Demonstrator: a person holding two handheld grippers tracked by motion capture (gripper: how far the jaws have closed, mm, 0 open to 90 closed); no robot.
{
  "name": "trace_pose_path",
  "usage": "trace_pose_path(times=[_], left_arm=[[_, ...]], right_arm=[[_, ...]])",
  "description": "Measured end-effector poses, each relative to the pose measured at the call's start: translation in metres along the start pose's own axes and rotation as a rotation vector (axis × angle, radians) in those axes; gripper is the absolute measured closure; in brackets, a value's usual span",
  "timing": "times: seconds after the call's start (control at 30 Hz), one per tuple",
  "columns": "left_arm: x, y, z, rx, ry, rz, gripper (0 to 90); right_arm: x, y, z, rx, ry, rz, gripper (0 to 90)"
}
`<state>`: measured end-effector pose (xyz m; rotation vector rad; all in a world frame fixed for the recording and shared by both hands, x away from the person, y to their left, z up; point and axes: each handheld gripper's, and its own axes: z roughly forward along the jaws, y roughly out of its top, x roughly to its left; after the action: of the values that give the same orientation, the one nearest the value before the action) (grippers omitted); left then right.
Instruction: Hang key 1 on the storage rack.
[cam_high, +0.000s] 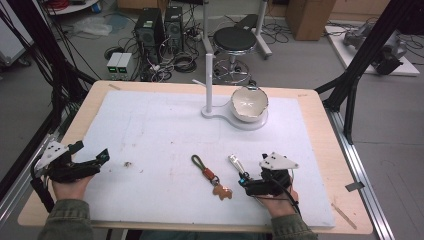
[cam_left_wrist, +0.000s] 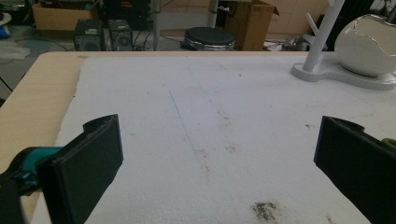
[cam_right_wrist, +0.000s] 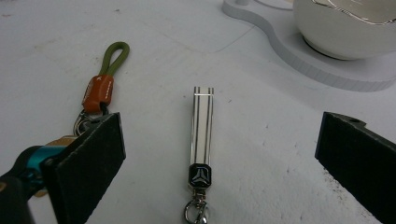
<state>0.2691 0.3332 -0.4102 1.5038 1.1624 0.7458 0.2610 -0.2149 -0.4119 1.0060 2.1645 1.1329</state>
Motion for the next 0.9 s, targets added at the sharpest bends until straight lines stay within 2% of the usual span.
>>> trace_pose_path(times=[0.37,0.9], left_arm=[[0.0,0.0,0.0,0.002,0.004,-0.001,1.7],[0.0,0.0,0.001,0.003,0.004,0.001,1.7]], right_arm=[[0.011,0.007,0.004,0.034,0.022,-0.009,0.5],[0.019,0.016,0.013,0.076,0.057,-0.025,0.5]])
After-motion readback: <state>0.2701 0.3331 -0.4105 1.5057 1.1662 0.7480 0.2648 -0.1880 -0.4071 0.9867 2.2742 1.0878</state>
